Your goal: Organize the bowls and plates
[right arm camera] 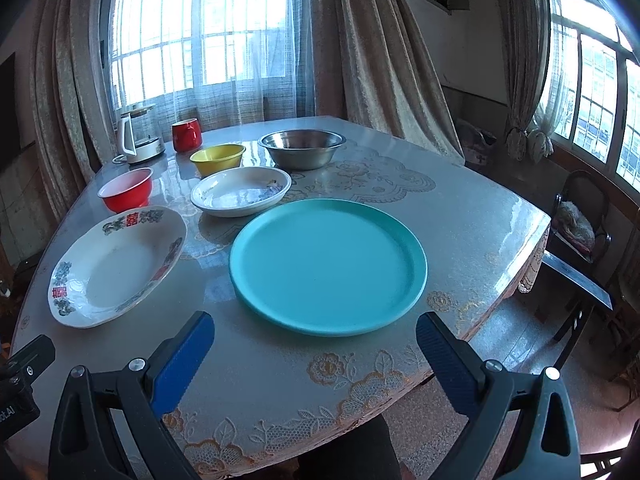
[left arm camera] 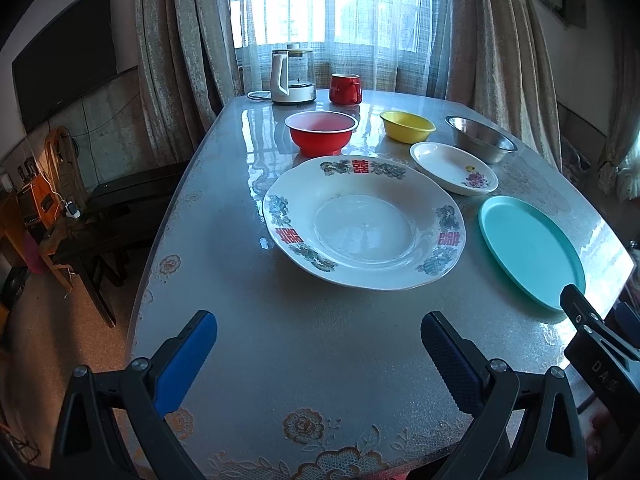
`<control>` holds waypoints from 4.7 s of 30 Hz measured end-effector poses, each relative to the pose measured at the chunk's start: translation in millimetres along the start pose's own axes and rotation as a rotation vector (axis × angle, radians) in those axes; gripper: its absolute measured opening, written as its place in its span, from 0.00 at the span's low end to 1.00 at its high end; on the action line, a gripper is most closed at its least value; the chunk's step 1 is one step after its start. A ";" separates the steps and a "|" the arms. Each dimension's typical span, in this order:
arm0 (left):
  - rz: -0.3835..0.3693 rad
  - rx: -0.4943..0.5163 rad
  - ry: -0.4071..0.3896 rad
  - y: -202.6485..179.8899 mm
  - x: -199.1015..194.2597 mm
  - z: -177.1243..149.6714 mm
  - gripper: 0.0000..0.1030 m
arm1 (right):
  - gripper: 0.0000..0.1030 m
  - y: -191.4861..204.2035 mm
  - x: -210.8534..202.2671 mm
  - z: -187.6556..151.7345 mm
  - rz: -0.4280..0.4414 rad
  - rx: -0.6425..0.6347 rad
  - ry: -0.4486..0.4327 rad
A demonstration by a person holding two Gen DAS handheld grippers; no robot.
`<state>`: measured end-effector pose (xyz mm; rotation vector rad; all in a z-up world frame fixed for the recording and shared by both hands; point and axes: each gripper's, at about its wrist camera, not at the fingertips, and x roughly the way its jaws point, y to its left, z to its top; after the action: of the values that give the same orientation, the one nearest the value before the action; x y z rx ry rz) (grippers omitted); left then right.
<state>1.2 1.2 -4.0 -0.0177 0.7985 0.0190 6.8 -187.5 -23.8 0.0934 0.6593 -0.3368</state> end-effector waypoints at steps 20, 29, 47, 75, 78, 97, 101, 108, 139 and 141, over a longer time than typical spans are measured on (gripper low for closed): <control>-0.008 0.005 0.012 -2.0 1.1 -1.0 1.00 | 1.00 -1.5 1.5 -2.2 0.009 0.001 0.006; -0.009 0.007 0.016 -2.2 1.7 -1.5 1.00 | 1.00 -2.2 4.7 -3.1 0.006 0.007 0.017; -0.030 0.005 0.035 -4.1 7.0 -1.8 1.00 | 1.00 -4.4 8.2 -4.3 0.021 0.003 0.019; -0.113 -0.142 0.055 26.9 25.6 4.2 1.00 | 1.00 17.6 38.6 -4.4 0.342 -0.131 0.040; -0.119 -0.164 0.057 33.8 28.8 6.2 1.00 | 1.00 18.7 39.7 -2.6 0.345 -0.139 0.024; -0.089 -0.267 0.001 73.2 23.8 7.3 1.00 | 0.93 68.7 72.6 36.7 0.545 -0.187 0.058; -0.074 -0.297 -0.022 84.0 25.8 2.9 1.00 | 0.93 76.1 82.2 34.5 0.555 -0.205 0.099; -0.162 -0.328 -0.047 91.4 40.7 13.8 1.00 | 0.92 83.0 103.0 43.5 0.561 -0.193 0.157; -0.393 -0.379 -0.039 86.6 111.7 52.8 0.87 | 0.79 108.0 142.2 54.9 0.619 -0.154 0.239; -0.404 -0.367 -0.027 85.7 116.6 54.0 0.84 | 0.79 110.7 142.0 55.0 0.619 -0.163 0.240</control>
<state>119.2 89.3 -50.6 -0.5246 0.7437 -0.2165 181.0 -133.1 -70.1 0.1776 0.8554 0.3298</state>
